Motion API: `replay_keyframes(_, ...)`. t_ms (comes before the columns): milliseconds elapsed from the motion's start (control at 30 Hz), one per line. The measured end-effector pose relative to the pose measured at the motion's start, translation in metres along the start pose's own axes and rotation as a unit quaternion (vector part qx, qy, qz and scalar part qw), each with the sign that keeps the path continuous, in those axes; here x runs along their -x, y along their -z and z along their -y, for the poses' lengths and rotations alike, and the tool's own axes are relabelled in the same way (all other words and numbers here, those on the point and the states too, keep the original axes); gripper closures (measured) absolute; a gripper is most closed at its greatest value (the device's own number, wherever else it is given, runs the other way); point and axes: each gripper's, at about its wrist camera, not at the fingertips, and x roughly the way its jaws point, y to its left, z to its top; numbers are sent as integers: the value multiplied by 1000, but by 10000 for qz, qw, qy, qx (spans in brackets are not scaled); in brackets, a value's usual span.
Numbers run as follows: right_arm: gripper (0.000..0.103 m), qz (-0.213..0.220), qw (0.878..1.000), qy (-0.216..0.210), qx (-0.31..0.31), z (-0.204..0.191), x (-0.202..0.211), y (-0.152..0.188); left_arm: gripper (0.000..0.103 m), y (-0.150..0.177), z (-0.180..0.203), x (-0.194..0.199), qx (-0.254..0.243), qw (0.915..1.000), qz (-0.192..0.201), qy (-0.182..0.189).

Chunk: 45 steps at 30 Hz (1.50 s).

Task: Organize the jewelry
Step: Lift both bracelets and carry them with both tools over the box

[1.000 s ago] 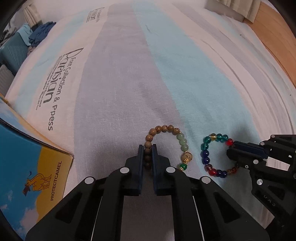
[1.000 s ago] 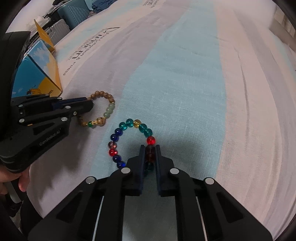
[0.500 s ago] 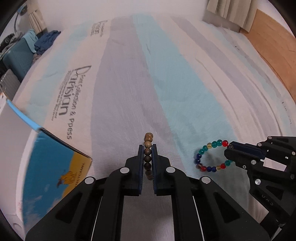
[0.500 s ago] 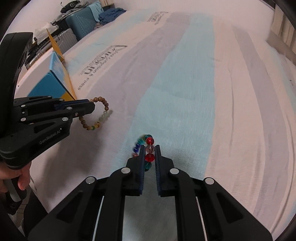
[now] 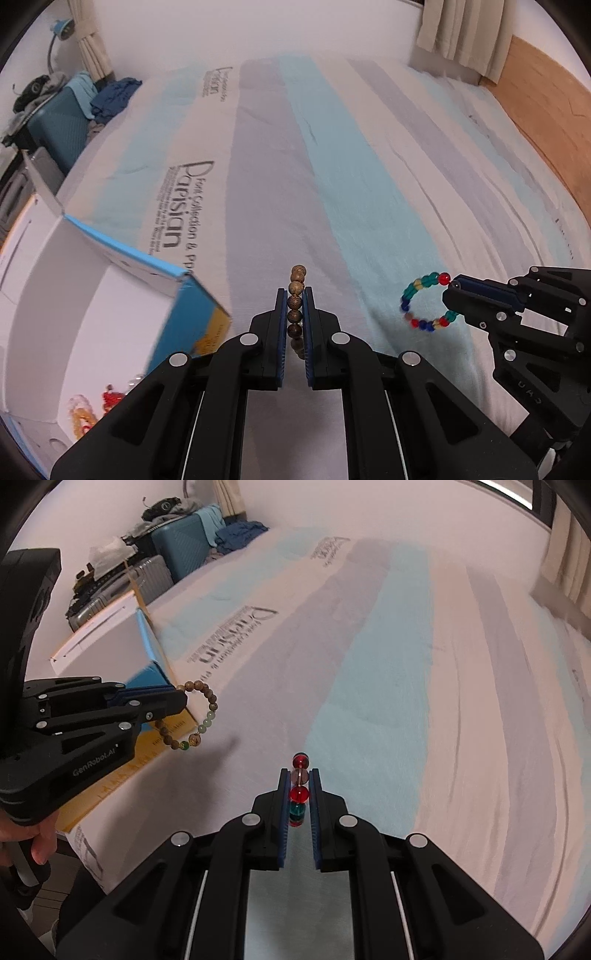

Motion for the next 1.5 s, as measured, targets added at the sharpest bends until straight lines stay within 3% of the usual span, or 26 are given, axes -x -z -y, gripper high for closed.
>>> replay_keyframes(500, 94, 463, 9971, -248, 551, -81, 38, -42, 96, 11, -62, 62, 409, 9984, 293, -273)
replay_keyframes(1000, 94, 674, 9880, -713, 1195, -186, 44, -71, 96, 47, -159, 111, 1021, 9919, 304, -694)
replay_keyframes(1500, 94, 359, 9757, -1150, 1828, -283, 16, -71, 96, 100, -230, 118, 1434, 9855, -33, -909)
